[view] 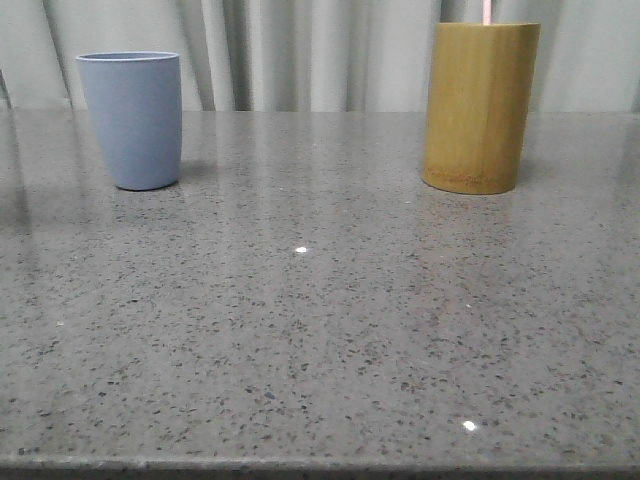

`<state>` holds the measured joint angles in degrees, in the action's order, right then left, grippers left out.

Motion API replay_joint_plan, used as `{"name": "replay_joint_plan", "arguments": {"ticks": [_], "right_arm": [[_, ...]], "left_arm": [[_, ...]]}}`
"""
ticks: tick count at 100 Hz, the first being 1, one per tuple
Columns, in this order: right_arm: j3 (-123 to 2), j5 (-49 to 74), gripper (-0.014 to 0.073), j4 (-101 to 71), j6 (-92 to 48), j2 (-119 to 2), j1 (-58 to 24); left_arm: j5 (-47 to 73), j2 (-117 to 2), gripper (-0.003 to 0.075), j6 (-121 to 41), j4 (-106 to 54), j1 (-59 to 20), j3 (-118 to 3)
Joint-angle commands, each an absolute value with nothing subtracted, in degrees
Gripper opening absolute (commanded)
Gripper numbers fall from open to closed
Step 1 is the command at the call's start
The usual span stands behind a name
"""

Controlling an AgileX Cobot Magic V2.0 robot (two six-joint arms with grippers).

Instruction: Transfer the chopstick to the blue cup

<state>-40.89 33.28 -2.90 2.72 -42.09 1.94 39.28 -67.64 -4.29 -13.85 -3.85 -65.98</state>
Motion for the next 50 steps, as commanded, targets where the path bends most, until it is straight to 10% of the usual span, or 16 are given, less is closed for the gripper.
{"name": "replay_joint_plan", "arguments": {"ticks": [1,50], "right_arm": [[-42.94,29.04,0.0345,-3.03,2.35,-42.2,2.18],[-42.94,28.79,0.0345,-3.03,2.35,-42.2,2.18]], "left_arm": [[43.14,-71.66,0.0356,-4.44,-14.85,-3.72,-74.42],[60.42,-93.12,0.0356,-5.19,-14.44,-10.06,-99.97]]}}
